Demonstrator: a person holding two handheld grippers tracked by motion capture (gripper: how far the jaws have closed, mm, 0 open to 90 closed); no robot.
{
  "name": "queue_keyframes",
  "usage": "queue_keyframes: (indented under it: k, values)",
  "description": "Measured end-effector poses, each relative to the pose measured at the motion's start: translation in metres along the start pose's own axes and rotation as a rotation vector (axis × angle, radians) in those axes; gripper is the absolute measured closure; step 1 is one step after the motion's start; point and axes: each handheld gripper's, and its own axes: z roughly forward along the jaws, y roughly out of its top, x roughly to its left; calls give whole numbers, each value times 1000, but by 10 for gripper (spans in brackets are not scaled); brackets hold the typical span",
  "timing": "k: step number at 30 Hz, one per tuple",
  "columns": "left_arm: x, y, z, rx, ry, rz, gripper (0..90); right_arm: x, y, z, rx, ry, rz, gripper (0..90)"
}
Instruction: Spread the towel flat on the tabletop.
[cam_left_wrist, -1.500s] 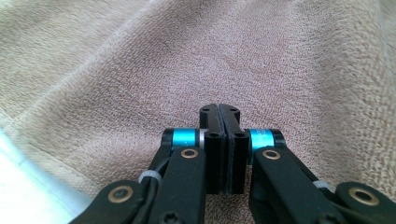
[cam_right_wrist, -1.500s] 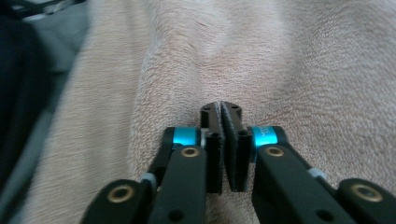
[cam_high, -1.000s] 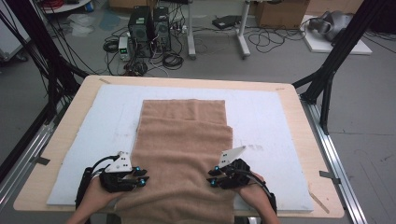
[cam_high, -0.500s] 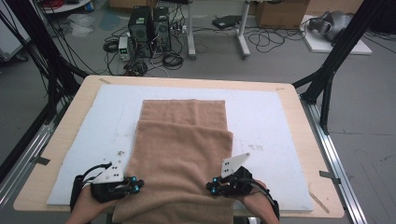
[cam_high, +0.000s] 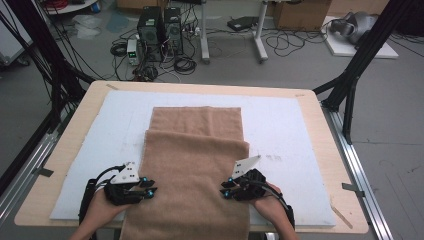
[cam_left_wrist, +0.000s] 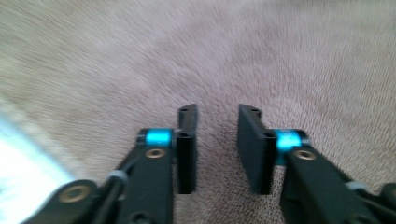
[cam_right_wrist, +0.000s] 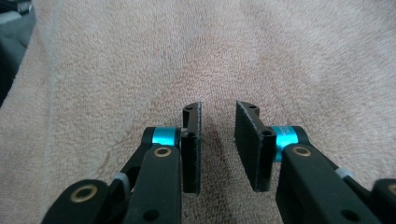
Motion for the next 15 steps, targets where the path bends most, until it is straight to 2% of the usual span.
queue_keyframes:
  k: [3, 6, 9, 11, 13, 15]
  values:
    - [-1, -2, -1, -13, -5, -11, 853, -1, -2, 1, -12, 5, 5, 813]
    - [-4, -3, -6, -15, -21, -8, 868, 0, -2, 0, -11, 28, 0, 866]
    - [-16, -6, -21, -60, -55, 9, 868, 10, -2, -6, -27, 82, -22, 868]
    - [-22, -8, -31, -101, -76, 13, 851, 16, -3, -16, -67, 83, -33, 832]
    - [-20, -7, -34, -100, -44, 8, 751, 15, -4, -24, -82, 35, -17, 781]
    - [-13, -5, -30, -82, -14, 4, 690, 9, -4, -28, -70, -2, -1, 732]
